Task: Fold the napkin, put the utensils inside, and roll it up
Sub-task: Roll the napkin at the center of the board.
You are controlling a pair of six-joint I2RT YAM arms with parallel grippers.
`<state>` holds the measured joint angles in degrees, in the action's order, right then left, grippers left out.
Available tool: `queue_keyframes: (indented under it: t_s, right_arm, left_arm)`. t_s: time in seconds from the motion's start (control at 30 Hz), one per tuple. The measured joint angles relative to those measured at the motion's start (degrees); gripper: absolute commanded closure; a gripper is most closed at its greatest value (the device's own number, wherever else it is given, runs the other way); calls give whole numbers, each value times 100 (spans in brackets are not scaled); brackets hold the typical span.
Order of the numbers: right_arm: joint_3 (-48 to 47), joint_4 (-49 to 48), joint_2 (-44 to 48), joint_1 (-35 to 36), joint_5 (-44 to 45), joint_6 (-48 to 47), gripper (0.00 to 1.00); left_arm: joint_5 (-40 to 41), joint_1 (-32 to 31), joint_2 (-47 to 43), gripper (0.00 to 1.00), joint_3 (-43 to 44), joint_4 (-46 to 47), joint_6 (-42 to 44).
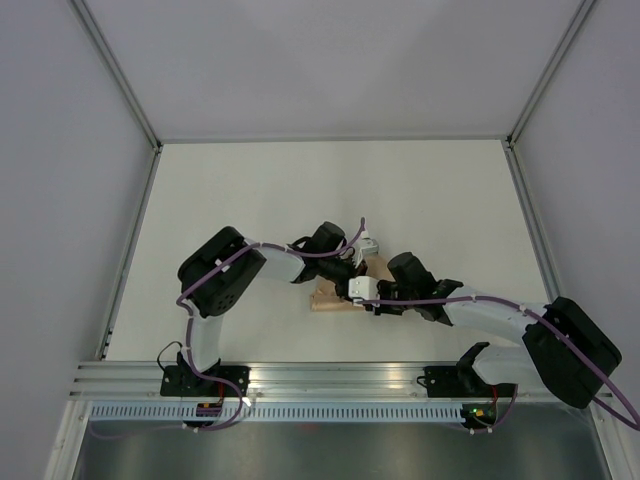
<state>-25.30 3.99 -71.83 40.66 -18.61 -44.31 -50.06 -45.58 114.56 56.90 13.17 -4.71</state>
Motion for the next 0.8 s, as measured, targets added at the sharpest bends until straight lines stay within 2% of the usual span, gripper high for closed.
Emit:
queue_keyframes:
  t_s: [0.07, 0.1, 0.17, 0.2, 0.27, 0.4, 0.53, 0.8]
  right_arm:
    - [-2, 0, -2, 0, -37, -2, 96]
    - [-9, 2, -13, -2, -74, -4, 98]
    - [-59, 35, -70, -9, -149, -4, 100]
    - [-103, 74, -114, -35, -205, -9, 99]
    - [-212, 208, -229, -111, -337, -9, 100]
    - [-518, 584, -516, -345, -697, -83, 99]
    - [-802, 942, -772, -538, -994, -170, 100]
    - [-1381, 1639, -1318, -837, -1513, -354, 100]
  left_arm:
    - [50, 13, -68, 90, -57, 13, -15]
    - [87, 13, -105, 83, -92, 9, -20]
    - [186, 11, -184, 78, -155, 0, -37]
    - [245, 13, -223, 67, -188, -4, -46]
    - [393, 15, -310, 61, -249, -4, -66]
    - [702, 66, -667, 54, -494, 42, -103]
    - [1150, 114, -1169, 52, -796, 247, -146]
    - [2721, 157, -2570, 48, -2002, 946, -225]
